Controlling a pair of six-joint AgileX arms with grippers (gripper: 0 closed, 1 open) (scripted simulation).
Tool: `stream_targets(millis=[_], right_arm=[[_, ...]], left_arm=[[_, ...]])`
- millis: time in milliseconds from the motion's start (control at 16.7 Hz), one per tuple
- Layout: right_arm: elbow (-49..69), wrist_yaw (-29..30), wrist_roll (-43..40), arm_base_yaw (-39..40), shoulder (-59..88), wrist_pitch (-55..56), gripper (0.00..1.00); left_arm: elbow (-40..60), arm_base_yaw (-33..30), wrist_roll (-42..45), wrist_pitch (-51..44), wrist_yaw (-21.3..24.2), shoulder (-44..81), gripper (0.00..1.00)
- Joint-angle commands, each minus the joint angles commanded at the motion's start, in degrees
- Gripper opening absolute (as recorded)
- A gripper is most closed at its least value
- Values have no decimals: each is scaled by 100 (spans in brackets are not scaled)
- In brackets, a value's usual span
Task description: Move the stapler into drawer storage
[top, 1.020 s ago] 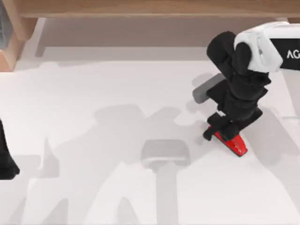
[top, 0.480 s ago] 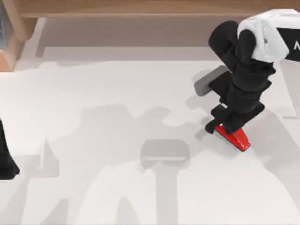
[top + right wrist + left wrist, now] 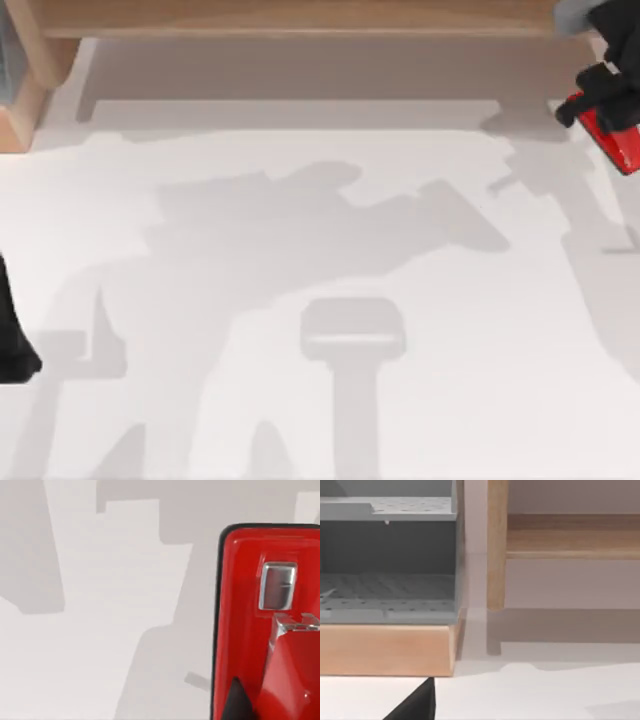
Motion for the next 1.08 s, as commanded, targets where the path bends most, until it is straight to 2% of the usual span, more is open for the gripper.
stream_targets(millis=[300,540,840,1080], right_arm=[[1454,298,-346,-1521,417,-680,0],[2532,287,-492,-2374,1368,-1126,0],[3509,-101,-446,-2900,2694,-1584,0],[3832,-412,-338,-3037,3285,-1936,0]], left_arm=[[0,0,0,0,0,0,100],[0,0,0,0,0,0,100],[0,0,0,0,0,0,100],[0,0,0,0,0,0,100]])
